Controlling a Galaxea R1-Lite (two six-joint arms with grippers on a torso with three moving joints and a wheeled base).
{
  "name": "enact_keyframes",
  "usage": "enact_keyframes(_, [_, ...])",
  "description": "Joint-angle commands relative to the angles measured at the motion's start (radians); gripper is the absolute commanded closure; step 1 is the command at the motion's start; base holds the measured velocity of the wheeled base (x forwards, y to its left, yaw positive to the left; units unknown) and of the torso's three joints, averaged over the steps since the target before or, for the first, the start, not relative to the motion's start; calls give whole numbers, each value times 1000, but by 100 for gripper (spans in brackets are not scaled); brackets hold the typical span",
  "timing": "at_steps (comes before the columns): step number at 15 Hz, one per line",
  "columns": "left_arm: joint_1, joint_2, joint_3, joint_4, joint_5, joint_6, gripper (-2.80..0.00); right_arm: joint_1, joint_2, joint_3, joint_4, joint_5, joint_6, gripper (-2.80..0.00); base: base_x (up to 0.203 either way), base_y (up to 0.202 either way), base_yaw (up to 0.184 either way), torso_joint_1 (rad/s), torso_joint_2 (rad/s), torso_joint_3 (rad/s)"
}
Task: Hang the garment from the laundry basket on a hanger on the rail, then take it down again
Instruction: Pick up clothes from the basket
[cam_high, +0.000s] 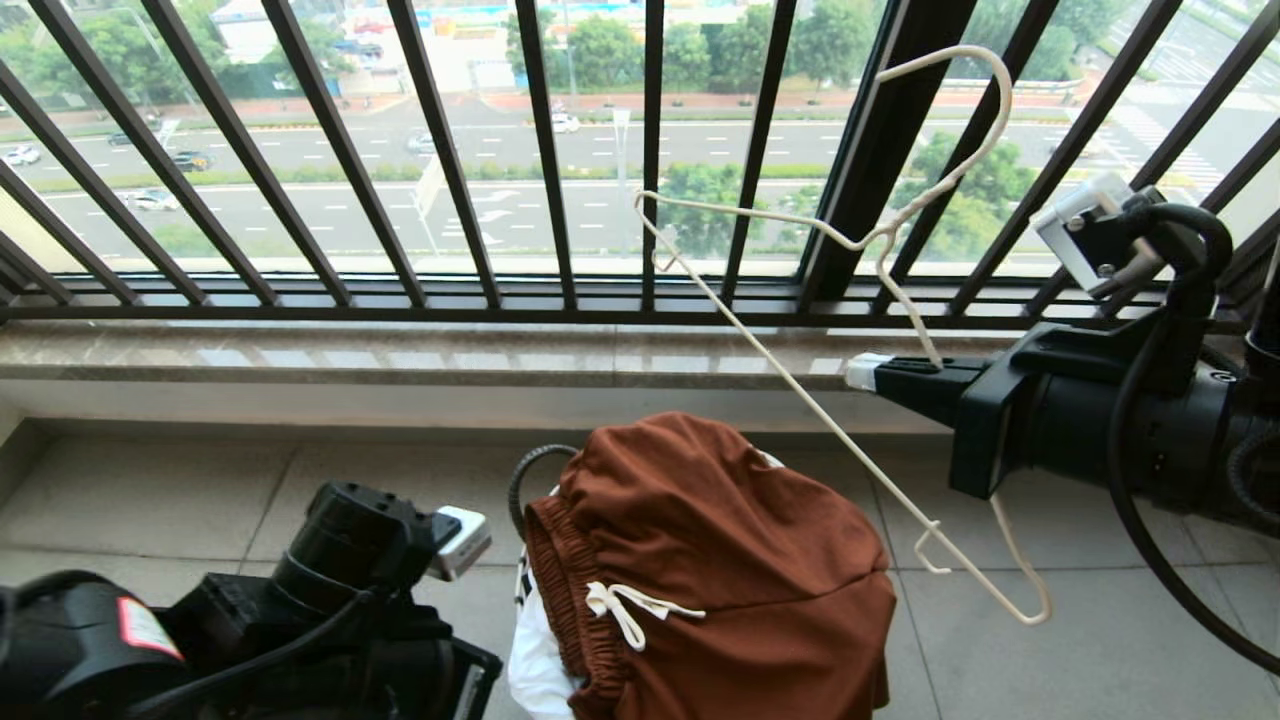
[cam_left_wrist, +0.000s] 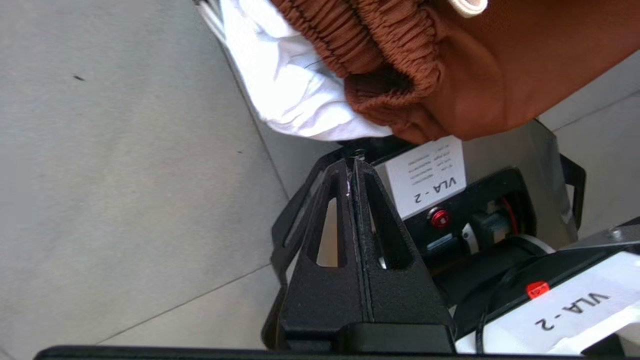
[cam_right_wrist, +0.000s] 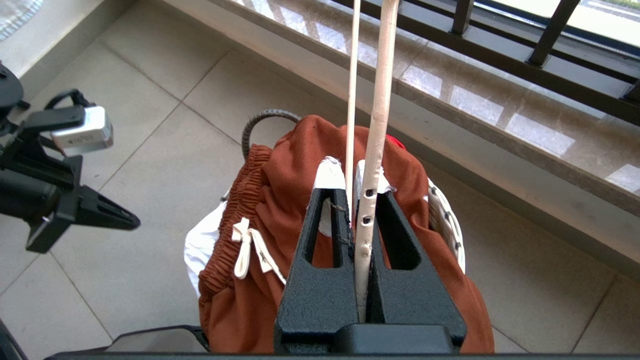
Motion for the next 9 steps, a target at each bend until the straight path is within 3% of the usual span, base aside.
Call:
enact_keyframes(1, [-43, 142, 25, -115, 0, -25, 0, -10, 34, 1, -17, 1, -1, 0, 0, 0, 0, 0, 0, 0])
enact_keyframes(3, [-65, 201, 47, -248, -2, -31, 0, -8, 44, 6, -19, 1, -3, 0, 0, 0, 0, 0, 0, 0])
enact_keyframes(5, [-115, 201, 9, -257, 1, -22, 0, -9, 49, 4, -20, 1, -2, 0, 0, 0, 0, 0, 0, 0])
enact_keyframes(9, [-129, 244, 44, -266, 1, -16, 0, -11, 44, 2, -20, 1, -2, 0, 0, 0, 0, 0, 0, 0])
